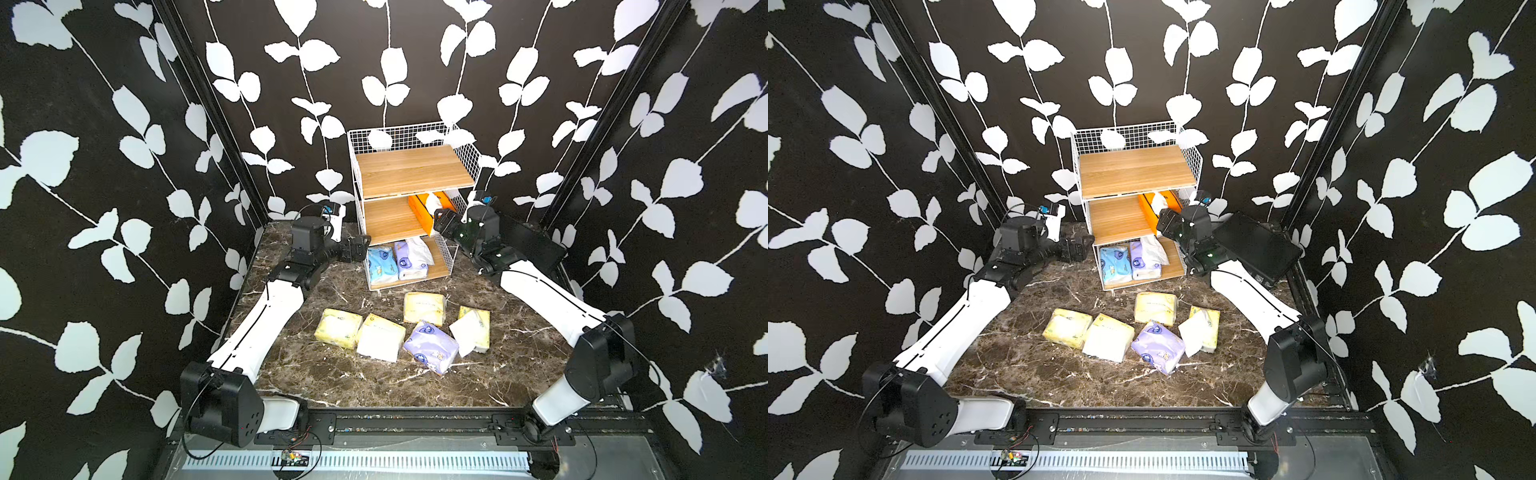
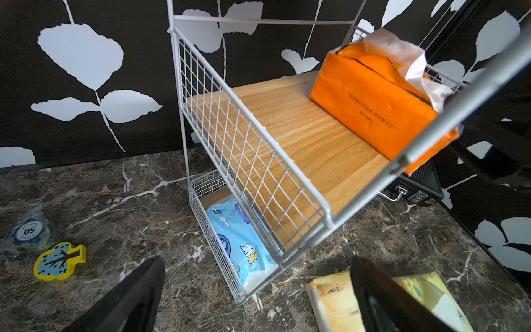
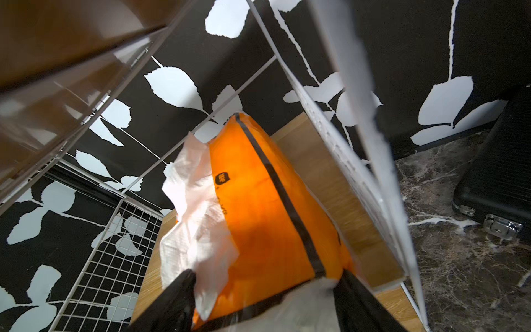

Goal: Remove the tissue boxes from the shelf
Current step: Pick up a box of tissues from the shelf.

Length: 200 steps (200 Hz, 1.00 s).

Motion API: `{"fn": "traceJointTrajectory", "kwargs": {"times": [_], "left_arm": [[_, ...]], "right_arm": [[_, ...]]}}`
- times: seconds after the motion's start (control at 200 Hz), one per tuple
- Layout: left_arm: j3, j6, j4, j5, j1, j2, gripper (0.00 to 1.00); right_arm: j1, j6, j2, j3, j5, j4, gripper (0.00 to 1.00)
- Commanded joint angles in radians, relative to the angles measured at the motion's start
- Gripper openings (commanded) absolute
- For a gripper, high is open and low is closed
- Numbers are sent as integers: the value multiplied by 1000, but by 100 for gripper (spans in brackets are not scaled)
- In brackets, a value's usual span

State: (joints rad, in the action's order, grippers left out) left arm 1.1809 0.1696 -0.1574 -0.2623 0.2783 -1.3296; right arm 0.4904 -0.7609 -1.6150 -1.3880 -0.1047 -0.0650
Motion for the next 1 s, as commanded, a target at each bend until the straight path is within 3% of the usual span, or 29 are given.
{"fn": "traceJointTrajectory", "kwargs": {"times": [0.0, 0.28, 0.46, 0.545, 0.86, 0.995], "left_arm": [[-10, 10, 22, -14, -4, 7, 99], [-10, 1, 21, -9, -2, 6, 99], [-19, -18, 22, 13, 2, 22, 99], [-17, -12, 31, 10, 4, 24, 99], [32, 113, 7, 3, 18, 21, 99], [16, 153, 53, 54, 53, 49, 99]], "right_arm": [[0, -12, -29, -10, -14, -29, 71], [-1, 38, -20, 0, -37, -39, 42], [0, 69, -11, -18, -22, -24, 10], [0, 76, 4, -19, -16, -5, 0], [-2, 141, 134, 69, 90, -18, 0], [-2, 168, 174, 121, 141, -5, 0]]}}
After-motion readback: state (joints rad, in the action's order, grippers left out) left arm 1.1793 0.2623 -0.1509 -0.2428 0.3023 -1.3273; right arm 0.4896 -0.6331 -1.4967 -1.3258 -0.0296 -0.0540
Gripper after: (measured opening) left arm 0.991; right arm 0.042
